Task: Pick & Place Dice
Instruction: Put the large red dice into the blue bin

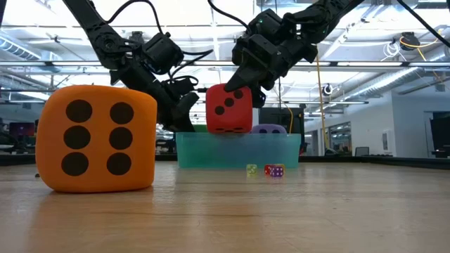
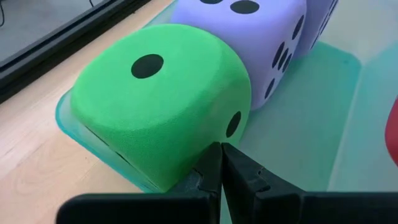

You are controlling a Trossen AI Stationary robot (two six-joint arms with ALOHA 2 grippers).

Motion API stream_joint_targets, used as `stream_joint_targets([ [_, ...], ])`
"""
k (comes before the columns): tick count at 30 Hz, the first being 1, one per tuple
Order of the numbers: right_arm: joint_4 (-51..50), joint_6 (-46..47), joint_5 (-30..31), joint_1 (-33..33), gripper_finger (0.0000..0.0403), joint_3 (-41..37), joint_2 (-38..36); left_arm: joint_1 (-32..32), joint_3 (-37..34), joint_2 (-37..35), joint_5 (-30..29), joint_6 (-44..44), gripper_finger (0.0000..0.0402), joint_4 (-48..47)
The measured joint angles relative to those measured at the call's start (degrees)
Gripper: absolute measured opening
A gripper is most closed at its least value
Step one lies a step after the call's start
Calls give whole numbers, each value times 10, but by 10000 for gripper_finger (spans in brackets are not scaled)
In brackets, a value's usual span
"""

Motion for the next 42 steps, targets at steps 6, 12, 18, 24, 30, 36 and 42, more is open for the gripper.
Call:
stream_joint_targets([
  [6, 0, -1, 0, 0, 357, 0, 0, -6, -1, -1, 26, 43, 21, 23],
  [12, -4, 0, -14, 2, 357, -2, 2, -29, -3, -40, 85, 87, 21, 50],
  [18, -2, -2, -9, 2, 357, -3, 2, -51, -3, -87, 96, 99, 21, 47],
  [24, 0, -2, -4, 2, 357, -2, 2, -50, -2, -94, 94, 97, 21, 36],
  [30, 16, -1, -3, 2, 357, -2, 2, -49, -2, -94, 91, 83, 21, 31],
  [36, 56, -2, 19, 2, 357, -2, -8, -44, -2, -94, 94, 79, 21, 36],
  [42, 77, -12, 42, 1, 357, -2, -9, -45, -2, -95, 96, 83, 21, 41],
])
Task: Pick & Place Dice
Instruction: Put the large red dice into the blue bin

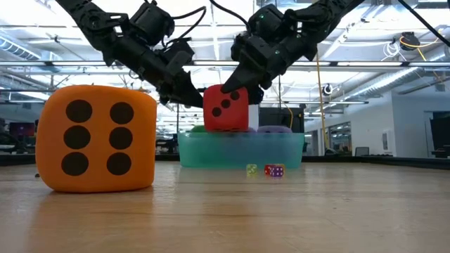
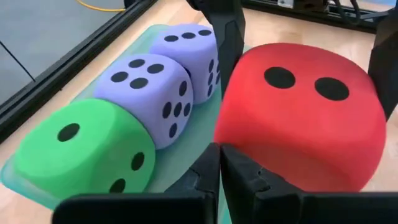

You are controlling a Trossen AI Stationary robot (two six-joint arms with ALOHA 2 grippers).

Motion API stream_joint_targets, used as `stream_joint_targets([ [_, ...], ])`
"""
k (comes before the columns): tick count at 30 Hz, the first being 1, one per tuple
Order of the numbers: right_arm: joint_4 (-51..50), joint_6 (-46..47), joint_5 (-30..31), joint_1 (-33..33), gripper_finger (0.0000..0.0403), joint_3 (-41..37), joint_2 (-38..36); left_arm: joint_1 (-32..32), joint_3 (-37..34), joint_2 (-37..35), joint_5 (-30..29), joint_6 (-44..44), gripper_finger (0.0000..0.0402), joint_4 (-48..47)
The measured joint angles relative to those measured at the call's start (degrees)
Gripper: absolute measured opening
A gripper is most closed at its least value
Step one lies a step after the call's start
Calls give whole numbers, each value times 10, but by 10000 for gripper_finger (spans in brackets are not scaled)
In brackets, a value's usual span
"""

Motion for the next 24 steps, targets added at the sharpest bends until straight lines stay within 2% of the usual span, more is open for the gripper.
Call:
stream_joint_targets([
  [6, 36, -11, 22, 0, 357, 0, 0, 1, 0, -2, -13, 7, 21, 10],
  [9, 37, -28, 54, 0, 357, 7, 0, 2, 0, -2, -22, 7, 21, 11],
  [14, 65, -52, 93, 0, 357, 9, 7, 2, 0, -9, -74, 6, 21, 11],
  [19, 116, -59, 89, 0, 357, 12, 29, 3, 0, -39, -110, 7, 21, -22],
  [24, 162, -57, 74, 0, 357, 15, 66, 7, 0, -69, -110, 6, 21, -76],
])
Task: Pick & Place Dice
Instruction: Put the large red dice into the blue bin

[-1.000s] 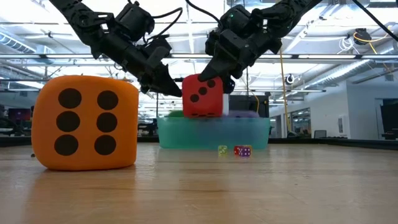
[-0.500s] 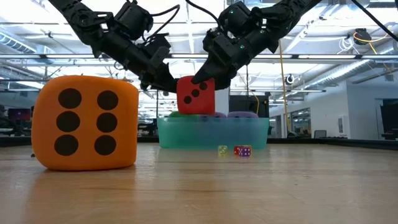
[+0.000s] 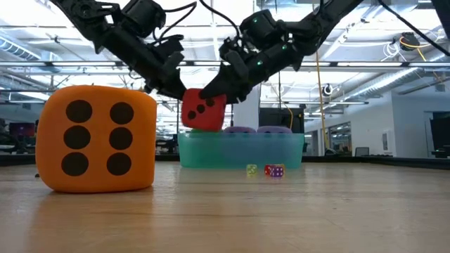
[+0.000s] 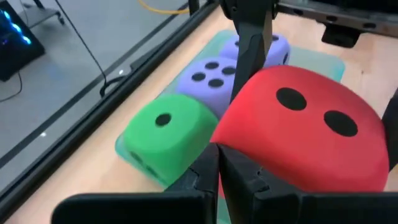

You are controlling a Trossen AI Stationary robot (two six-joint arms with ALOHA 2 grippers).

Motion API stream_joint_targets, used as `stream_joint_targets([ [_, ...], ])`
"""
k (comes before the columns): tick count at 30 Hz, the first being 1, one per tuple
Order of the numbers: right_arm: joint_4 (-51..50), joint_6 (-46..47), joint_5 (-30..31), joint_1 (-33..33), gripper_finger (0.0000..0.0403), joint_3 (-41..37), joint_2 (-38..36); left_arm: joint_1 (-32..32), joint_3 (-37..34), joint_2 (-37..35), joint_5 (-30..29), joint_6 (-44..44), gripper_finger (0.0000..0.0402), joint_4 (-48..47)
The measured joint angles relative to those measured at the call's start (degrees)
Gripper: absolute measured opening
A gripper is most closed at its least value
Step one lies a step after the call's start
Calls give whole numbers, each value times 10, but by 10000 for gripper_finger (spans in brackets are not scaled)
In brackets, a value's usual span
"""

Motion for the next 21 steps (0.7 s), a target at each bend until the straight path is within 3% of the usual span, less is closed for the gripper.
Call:
stream_joint_targets([
  [7, 21, 10, -28, -1, 357, 1, 24, 0, 0, -10, -6, 0, 21, -34],
  [21, -88, -7, -7, -35, 356, -3, 30, -2, 1, -10, 0, 1, 21, -50],
])
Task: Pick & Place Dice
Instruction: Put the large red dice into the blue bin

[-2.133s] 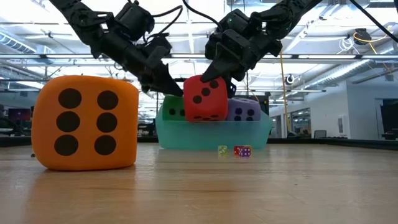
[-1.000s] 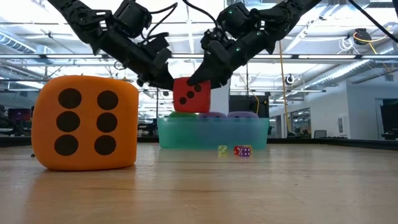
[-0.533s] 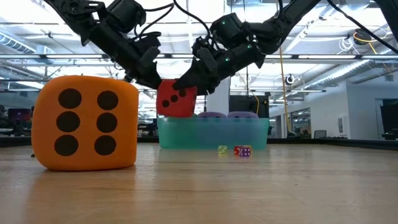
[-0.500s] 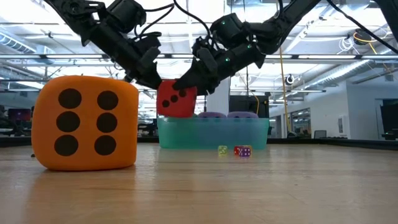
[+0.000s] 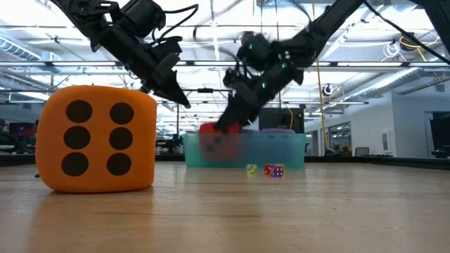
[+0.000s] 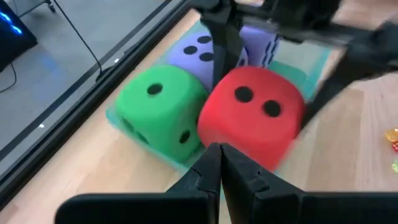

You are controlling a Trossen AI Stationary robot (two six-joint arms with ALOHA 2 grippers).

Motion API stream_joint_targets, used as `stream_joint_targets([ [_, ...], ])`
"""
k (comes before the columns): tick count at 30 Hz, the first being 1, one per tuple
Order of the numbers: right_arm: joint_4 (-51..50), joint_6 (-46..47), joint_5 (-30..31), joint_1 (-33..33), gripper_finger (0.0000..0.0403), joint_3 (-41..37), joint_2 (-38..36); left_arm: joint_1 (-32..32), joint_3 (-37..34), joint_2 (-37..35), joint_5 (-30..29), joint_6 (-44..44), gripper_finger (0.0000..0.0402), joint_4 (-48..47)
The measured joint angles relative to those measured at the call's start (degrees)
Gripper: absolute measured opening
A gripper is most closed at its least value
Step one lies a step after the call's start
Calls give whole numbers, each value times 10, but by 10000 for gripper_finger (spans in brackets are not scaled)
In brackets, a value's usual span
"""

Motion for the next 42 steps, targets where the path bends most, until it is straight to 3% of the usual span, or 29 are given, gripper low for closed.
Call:
stream_joint_targets([
  [16, 45, -5, -37, -6, 356, 2, -3, 1, 0, 0, -7, -13, 21, -28],
  [28, -5, -5, -76, 9, 356, 2, 7, 18, -25, 1, -9, -54, 21, -69],
  [34, -5, -1, -95, 44, 356, 2, 7, 16, -27, 1, 29, -57, 21, -60],
  [37, 5, -11, -77, 64, 356, 2, 7, 16, -27, 1, 51, -57, 21, -55],
  [42, 41, -45, 19, 89, 356, 1, 7, 16, -27, 17, 51, -57, 21, -56],
])
